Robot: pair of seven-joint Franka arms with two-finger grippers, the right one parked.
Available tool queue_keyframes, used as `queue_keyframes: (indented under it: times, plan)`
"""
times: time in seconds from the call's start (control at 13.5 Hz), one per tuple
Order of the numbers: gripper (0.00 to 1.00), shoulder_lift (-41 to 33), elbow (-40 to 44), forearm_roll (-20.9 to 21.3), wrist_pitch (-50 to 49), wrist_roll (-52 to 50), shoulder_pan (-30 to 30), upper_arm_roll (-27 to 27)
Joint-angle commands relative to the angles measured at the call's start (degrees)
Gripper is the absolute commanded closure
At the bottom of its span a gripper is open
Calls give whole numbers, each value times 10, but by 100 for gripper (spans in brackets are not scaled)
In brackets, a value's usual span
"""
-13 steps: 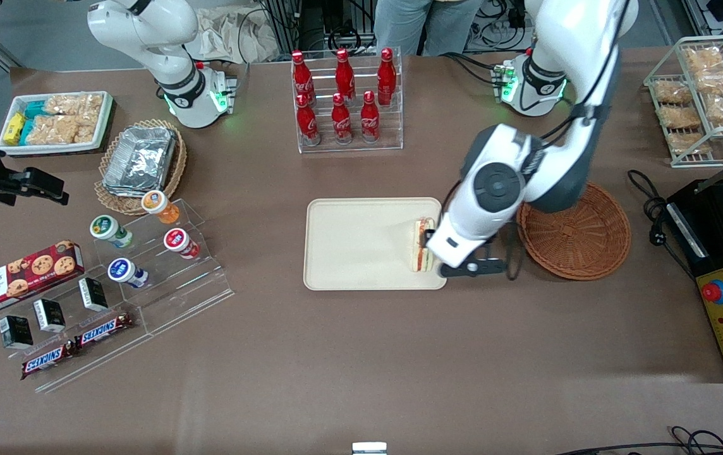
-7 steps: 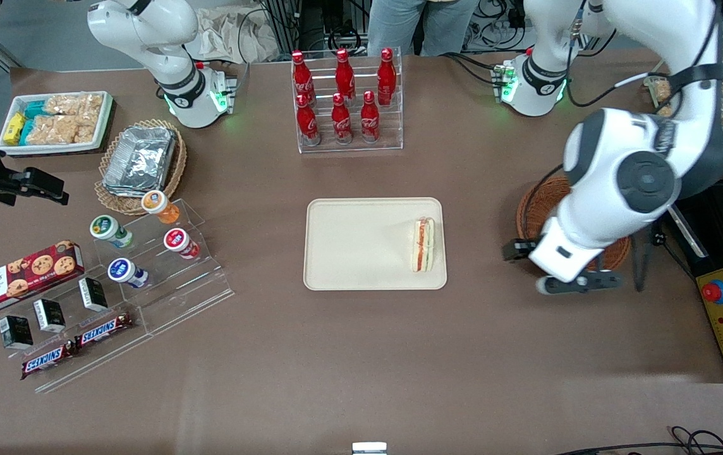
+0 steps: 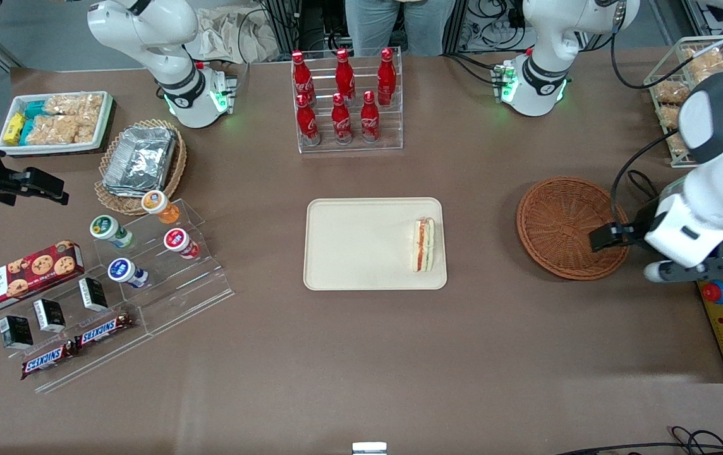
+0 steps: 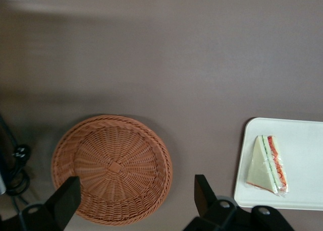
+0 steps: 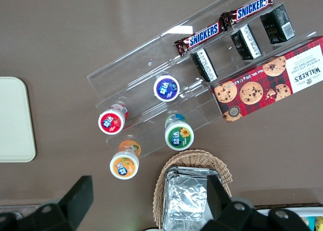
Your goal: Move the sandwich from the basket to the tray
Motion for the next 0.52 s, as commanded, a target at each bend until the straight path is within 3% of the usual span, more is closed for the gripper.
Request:
queue_keyframes:
  times: [0.0, 0.22, 0.45]
  plan:
    - [0, -48, 0, 8, -28, 5, 8, -3]
    - [0, -49, 62, 5, -100, 6, 28, -11]
    - [0, -52, 67, 1, -108, 7, 51, -33]
